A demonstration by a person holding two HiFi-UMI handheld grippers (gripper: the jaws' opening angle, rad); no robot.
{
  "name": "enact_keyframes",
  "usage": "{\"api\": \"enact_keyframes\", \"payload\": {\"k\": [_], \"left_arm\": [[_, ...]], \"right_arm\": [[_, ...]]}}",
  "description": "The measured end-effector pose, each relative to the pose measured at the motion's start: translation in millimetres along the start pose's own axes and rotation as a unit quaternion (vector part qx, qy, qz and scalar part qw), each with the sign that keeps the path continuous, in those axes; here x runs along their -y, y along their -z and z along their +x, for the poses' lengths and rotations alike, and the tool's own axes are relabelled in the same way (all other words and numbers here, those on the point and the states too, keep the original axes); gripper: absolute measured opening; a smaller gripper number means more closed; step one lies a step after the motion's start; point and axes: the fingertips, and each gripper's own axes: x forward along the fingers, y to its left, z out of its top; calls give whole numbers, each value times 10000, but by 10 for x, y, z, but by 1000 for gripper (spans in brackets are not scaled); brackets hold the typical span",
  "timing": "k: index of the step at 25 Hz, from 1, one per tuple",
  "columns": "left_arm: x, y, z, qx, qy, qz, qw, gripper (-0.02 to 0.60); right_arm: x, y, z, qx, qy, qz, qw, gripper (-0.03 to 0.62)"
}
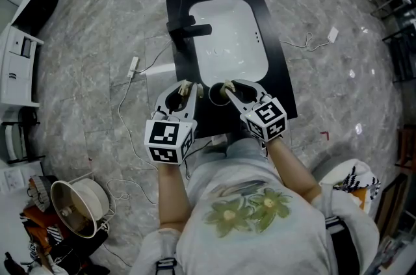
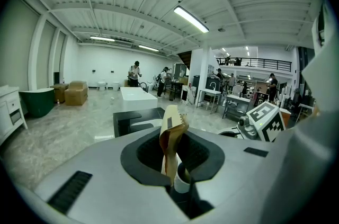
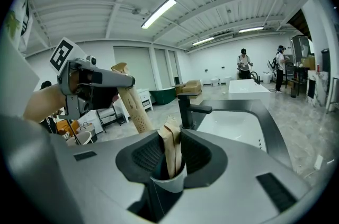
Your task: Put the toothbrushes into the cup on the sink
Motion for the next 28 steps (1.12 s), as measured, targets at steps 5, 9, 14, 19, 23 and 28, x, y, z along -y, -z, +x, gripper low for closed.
{"api": "enact_keyframes", "payload": {"k": [5, 9, 14, 19, 23, 28], "left_arm": [[-9, 14, -2, 10, 6, -16, 10000, 59], [-14, 33, -15, 4, 14, -20, 10000, 60], [-10, 32, 10, 1, 31, -24, 10000, 60], [-10, 34, -3, 17, 45, -11, 10000, 60], [-2, -19, -26, 92, 58, 5, 9999, 60], [-5, -65, -39, 156, 79, 25, 9998, 60]], "right_arm": [[-6, 74, 21, -117, -27, 50, 9999, 87], [-32, 125, 37, -205, -48, 83, 9997, 98], [-1, 142, 39, -249, -11, 100, 9996, 131], [26, 110, 13, -189, 123, 67, 9997, 158], [32, 38, -13, -109, 148, 64, 9998, 163], [35, -145, -52, 132, 179, 41, 9997, 163]]}}
